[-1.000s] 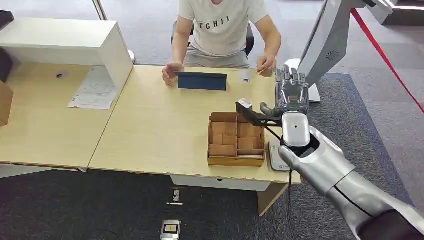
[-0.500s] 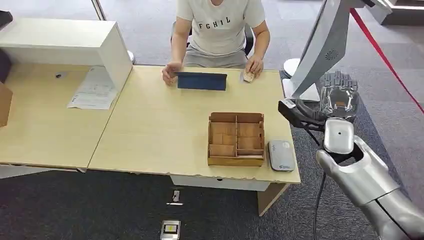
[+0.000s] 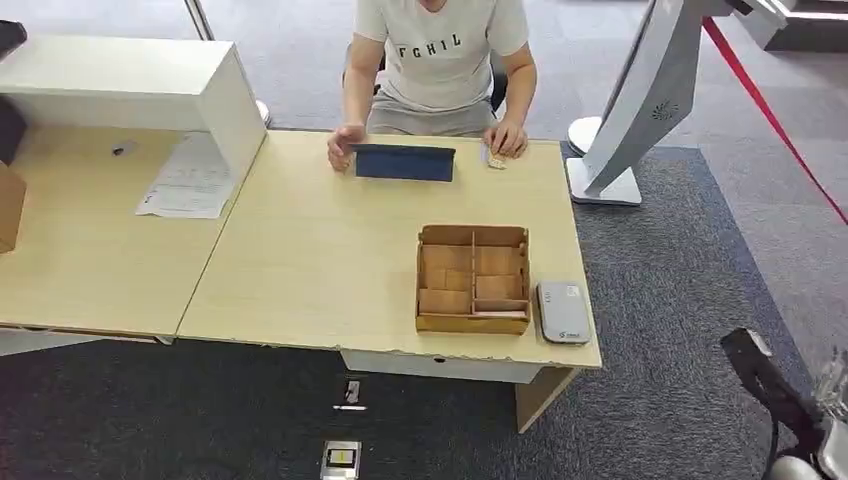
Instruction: Pass the card to the sensor for recognition and then transmit it.
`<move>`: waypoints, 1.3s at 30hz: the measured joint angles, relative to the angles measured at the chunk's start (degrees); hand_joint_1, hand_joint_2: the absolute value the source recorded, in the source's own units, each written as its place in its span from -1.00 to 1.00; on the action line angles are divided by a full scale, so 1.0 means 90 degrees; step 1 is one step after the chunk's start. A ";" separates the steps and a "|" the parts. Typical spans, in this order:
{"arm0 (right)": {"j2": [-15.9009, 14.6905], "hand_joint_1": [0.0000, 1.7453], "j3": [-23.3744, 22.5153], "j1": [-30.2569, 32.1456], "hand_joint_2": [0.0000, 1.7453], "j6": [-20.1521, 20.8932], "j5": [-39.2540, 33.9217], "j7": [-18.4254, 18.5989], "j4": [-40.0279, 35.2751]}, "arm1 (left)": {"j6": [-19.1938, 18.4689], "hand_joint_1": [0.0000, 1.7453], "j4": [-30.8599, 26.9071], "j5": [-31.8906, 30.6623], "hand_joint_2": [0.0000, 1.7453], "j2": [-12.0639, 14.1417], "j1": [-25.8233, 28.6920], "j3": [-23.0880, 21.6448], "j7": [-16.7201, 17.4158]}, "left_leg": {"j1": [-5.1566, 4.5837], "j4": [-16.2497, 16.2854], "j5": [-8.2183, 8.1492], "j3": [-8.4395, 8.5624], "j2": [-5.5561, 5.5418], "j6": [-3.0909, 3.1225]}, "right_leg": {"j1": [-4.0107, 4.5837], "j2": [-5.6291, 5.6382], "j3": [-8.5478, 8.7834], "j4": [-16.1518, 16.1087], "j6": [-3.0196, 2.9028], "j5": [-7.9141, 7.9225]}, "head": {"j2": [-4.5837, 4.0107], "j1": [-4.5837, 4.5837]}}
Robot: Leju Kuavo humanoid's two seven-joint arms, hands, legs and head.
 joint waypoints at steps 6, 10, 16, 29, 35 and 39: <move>0.0384 -1.00 -0.0070 0.0649 -1.00 -0.1996 -0.2750 -0.1624 0.0958 | -0.0112 -1.00 0.0000 0.0002 -1.00 -0.0036 -0.0008 0.0107 -0.0100 | 0.0001 -0.0005 0.0000 0.0011 0.0023 -0.0004 | 0.0004 0.0020 -0.0011 0.0001 -0.0004 -0.0001 | 0.0000 0.0000; 0.0984 -1.00 -0.0055 0.0708 -1.00 -0.2279 -0.4322 -0.3309 0.1914 | -0.0432 -1.00 -0.0002 0.0002 -1.00 -0.0066 -0.0006 0.0255 -0.0124 | 0.0006 -0.0009 0.0001 0.0014 0.0031 -0.0006 | 0.0006 0.0022 -0.0011 0.0003 -0.0008 -0.0003 | 0.0000 0.0005; 0.1927 -1.00 -0.0184 0.0576 -1.00 -0.1302 -0.6114 -0.4413 0.3214 | -0.0646 -1.00 -0.0007 -0.0012 -1.00 -0.0080 -0.0004 0.0381 -0.0163 | 0.0014 -0.0013 0.0000 0.0014 0.0049 -0.0008 | 0.0013 0.0031 -0.0014 0.0009 -0.0013 -0.0004 | 0.0000 0.0002; 0.3886 -1.00 0.0042 0.0241 -1.00 -0.1108 -0.5992 -0.4126 0.4976 | -0.0076 -1.00 -0.0090 -0.0002 -1.00 -0.0138 -0.0002 0.0379 -0.0163 | 0.0017 -0.0017 0.0002 0.0015 0.0069 -0.0021 | 0.0016 0.0040 -0.0018 0.0021 -0.0038 -0.0007 | 0.0000 0.0005; 0.3978 -1.00 0.0141 0.0184 -1.00 -0.1084 -0.6056 -0.4206 0.5231 | 0.0388 -1.00 -0.0131 -0.0560 -1.00 -0.0124 -0.0018 0.0160 -0.0036 | 0.0008 -0.0016 0.0002 0.0015 0.0069 -0.0020 | 0.0011 0.0040 -0.0017 0.0020 -0.0038 -0.0006 | 0.0000 0.0002; 0.4036 -1.00 0.0241 0.0177 -1.00 -0.1108 -0.6124 -0.4094 0.5304 | 0.0520 -1.00 -0.0160 -0.0782 -1.00 -0.0080 -0.0042 -0.0132 -0.0161 | 0.0007 -0.0016 0.0002 0.0016 0.0069 -0.0020 | 0.0014 0.0040 -0.0017 0.0020 -0.0038 -0.0006 | 0.0000 0.0005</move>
